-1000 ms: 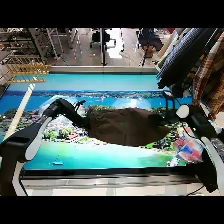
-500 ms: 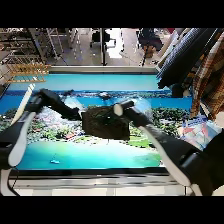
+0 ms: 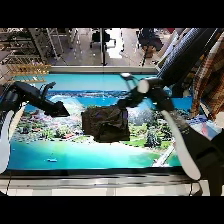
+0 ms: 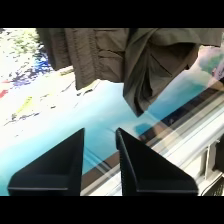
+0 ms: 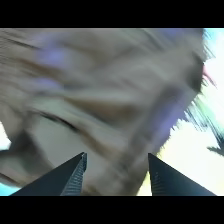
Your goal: Fold the clothes and pants, and hang the long-sleeved shirts on hangers.
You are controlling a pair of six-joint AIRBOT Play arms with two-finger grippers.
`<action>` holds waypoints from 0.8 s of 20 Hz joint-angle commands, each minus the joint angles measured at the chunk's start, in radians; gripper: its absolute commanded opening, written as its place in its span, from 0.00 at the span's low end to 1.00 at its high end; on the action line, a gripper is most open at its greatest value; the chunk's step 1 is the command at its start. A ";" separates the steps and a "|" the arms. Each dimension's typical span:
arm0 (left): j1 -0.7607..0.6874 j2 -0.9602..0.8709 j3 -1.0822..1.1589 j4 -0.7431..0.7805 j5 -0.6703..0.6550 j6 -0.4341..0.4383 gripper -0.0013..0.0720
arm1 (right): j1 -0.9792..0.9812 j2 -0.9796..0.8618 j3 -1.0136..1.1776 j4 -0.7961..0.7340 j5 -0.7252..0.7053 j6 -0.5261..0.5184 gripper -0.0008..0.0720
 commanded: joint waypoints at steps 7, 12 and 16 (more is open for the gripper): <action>-0.126 -0.051 -0.001 0.002 -0.046 0.001 0.35 | -0.156 0.002 -0.454 0.472 -0.138 -0.012 0.97; -0.129 -0.076 -0.001 0.002 -0.037 0.001 0.35 | -0.096 -0.045 -0.452 0.614 -0.343 -0.061 0.86; -0.131 -0.078 -0.001 0.002 -0.037 0.001 0.35 | -0.061 -0.049 -0.429 0.700 -0.405 -0.082 0.03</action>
